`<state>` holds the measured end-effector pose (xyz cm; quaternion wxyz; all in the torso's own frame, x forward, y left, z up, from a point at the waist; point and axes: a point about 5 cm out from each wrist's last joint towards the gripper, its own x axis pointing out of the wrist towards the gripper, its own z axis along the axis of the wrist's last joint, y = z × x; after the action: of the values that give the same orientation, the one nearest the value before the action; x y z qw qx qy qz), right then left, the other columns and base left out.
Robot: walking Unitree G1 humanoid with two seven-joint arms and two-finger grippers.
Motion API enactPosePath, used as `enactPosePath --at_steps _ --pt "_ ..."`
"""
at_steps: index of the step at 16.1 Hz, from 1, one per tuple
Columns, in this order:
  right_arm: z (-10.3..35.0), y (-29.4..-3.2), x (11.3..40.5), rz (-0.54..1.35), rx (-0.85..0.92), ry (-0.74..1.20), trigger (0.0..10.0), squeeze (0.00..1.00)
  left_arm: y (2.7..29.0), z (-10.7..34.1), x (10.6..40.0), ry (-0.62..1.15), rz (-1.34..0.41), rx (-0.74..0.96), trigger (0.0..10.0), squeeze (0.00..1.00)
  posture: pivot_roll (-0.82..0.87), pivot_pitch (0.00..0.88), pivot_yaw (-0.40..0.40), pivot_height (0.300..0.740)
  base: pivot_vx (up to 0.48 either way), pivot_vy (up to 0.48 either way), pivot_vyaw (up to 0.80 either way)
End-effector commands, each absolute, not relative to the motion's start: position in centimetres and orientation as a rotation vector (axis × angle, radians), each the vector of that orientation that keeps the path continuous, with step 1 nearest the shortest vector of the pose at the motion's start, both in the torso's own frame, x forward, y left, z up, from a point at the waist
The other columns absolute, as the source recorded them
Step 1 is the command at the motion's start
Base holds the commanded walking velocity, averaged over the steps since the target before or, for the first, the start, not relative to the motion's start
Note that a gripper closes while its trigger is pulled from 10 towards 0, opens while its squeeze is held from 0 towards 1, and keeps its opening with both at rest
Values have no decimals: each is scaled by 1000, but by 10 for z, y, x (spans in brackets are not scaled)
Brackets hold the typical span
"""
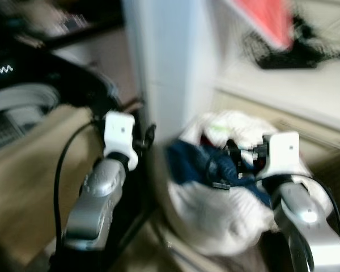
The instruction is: Clothes washing
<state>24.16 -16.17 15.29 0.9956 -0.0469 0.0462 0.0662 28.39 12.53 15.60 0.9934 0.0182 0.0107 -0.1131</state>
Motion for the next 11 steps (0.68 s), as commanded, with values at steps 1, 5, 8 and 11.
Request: enactPosePath --at_steps 1,5,8,11 --pt "155 -158 243 145 -85 85 10000 0 133 154 284 39 -195 41 10000 0 -111 0 -9 740 296 0 0" --pt "154 -159 241 136 -90 88 10000 0 133 155 286 36 -198 29 10000 0 -119 0 -3 740 0 0 0" --pt "150 -164 242 109 -114 126 10000 0 129 154 287 46 -210 5 10000 0 -121 0 -1 740 0 0 0" --pt "143 -173 247 87 -148 204 10000 0 127 151 287 64 -238 29 10000 0 -120 0 0 740 0 0 0"
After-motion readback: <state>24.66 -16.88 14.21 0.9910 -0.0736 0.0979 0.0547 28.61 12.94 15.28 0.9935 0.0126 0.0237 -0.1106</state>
